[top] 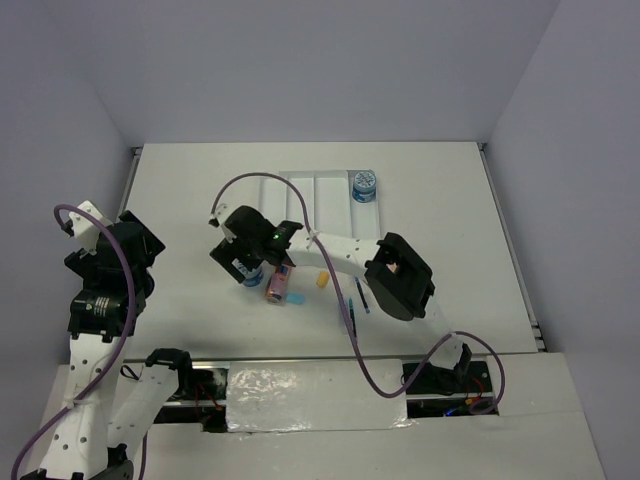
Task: Sort the stationery into containers
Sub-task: Pick up the stationery from the center of the board, then place the stationery in the storage box.
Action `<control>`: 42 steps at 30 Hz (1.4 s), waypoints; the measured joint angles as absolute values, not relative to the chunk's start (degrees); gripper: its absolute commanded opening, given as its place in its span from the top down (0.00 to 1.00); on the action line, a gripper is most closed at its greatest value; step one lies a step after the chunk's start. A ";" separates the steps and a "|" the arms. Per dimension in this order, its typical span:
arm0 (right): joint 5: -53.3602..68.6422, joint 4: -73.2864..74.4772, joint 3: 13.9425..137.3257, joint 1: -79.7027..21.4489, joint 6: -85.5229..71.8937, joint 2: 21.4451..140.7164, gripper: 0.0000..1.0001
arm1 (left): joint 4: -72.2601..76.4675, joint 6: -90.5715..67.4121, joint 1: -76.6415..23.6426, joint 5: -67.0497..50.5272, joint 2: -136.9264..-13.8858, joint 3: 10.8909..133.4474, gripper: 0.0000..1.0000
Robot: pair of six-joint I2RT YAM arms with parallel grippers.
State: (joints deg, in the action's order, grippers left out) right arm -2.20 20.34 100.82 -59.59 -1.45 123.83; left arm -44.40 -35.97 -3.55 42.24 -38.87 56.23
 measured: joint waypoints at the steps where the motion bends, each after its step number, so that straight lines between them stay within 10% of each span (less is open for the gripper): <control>1: -2.46 20.58 100.82 -59.59 -1.43 124.05 0.00 | -44.40 -35.97 -3.55 42.24 -38.87 56.23 0.01; 8: -3.29 20.99 100.79 -59.59 -1.30 124.25 0.34 | -44.38 -35.94 -3.55 42.06 -38.92 56.21 0.01; 19: -2.79 21.91 100.71 -59.64 -1.65 124.25 0.11 | -44.05 -35.92 -3.55 42.06 -38.94 56.21 0.01; 28: -3.81 21.56 100.18 -59.79 -2.55 124.25 0.65 | -44.05 -35.92 -3.55 42.06 -38.92 56.21 0.01; 42: 9.13 17.43 91.46 -55.88 -8.71 110.89 0.69 | -44.03 -35.90 -3.55 42.06 -39.18 56.21 0.01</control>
